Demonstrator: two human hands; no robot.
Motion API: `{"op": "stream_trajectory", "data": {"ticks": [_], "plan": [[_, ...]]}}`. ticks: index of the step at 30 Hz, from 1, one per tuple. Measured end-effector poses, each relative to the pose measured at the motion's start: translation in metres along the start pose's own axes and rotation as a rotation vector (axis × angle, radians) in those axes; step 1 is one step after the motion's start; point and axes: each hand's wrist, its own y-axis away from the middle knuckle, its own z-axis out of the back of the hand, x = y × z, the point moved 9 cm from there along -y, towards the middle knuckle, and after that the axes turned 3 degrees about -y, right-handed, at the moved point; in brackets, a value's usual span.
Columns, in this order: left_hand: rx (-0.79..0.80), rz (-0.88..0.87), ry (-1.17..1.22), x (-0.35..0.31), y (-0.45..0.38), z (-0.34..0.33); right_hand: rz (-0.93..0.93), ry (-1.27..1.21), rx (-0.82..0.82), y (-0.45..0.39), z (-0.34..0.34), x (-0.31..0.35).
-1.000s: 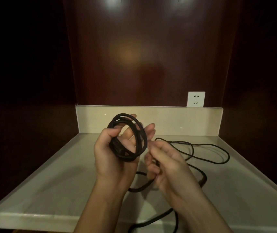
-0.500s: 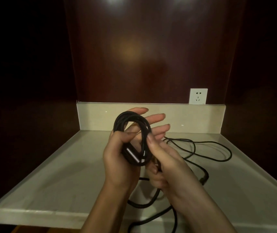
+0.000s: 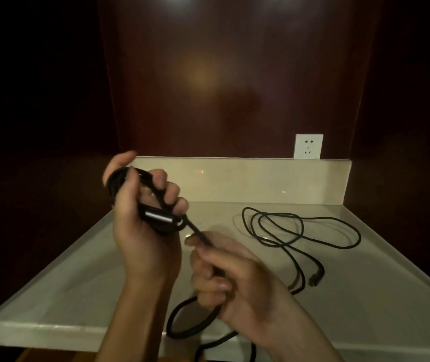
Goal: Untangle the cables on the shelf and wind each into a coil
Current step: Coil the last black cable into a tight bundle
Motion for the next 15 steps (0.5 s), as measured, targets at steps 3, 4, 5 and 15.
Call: {"op": "stream_trajectory", "data": {"ticks": [3,4,5,15], "plan": [[-0.066,-0.195,-0.232,-0.023,0.003,0.005,-0.073,0.099,0.042,-0.003,-0.003,-0.016],[-0.071,-0.242,-0.306,-0.027,0.005,0.003,-0.07,0.123,0.044,-0.004,-0.002,-0.017],[-0.072,-0.268,-0.353,-0.03,0.005,0.002,-0.066,0.157,0.044,-0.005,-0.001,-0.017],[-0.142,-0.438,-0.824,-0.039,0.007,0.01,-0.125,0.371,0.023,0.005,0.003,-0.015]]}}
